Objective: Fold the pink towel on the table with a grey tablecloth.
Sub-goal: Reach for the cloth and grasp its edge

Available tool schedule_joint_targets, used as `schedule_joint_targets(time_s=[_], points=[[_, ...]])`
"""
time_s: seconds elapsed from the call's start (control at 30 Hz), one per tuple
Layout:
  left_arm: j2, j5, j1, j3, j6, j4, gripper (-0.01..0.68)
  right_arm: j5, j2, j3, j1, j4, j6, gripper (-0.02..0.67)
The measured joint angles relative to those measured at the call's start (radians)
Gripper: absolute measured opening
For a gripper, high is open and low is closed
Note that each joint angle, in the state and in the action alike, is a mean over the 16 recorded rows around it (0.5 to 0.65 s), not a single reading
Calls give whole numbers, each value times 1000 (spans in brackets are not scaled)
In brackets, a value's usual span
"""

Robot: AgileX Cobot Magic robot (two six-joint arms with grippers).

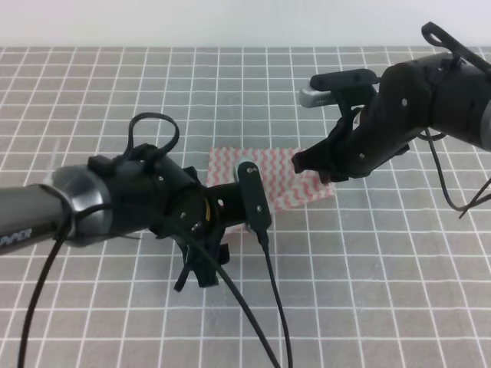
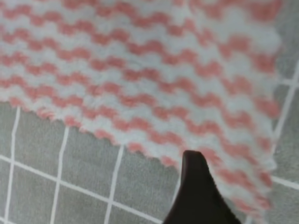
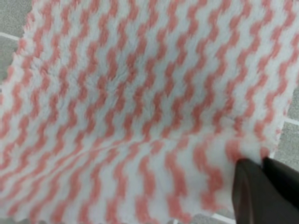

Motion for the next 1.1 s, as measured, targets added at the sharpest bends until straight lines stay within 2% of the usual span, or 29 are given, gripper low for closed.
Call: schedule_joint_targets(time_s=[0.17, 0.37, 0.63, 0.77, 1.1], points=[[18, -25, 0, 0, -47, 51, 352, -3, 4, 0, -5, -2, 0, -16], [27, -76, 0, 0, -115, 106, 211, -6, 3, 0, -15, -10, 0, -16], [32, -122, 3, -30, -284, 212, 31, -15, 4, 1, -26, -22, 0, -16], [45, -113, 6, -67, -350, 253, 4, -19, 7, 0, -28, -27, 0, -16], [115, -59, 17, -192, -404, 274, 0, -20, 34, 0, -29, -40, 0, -16]])
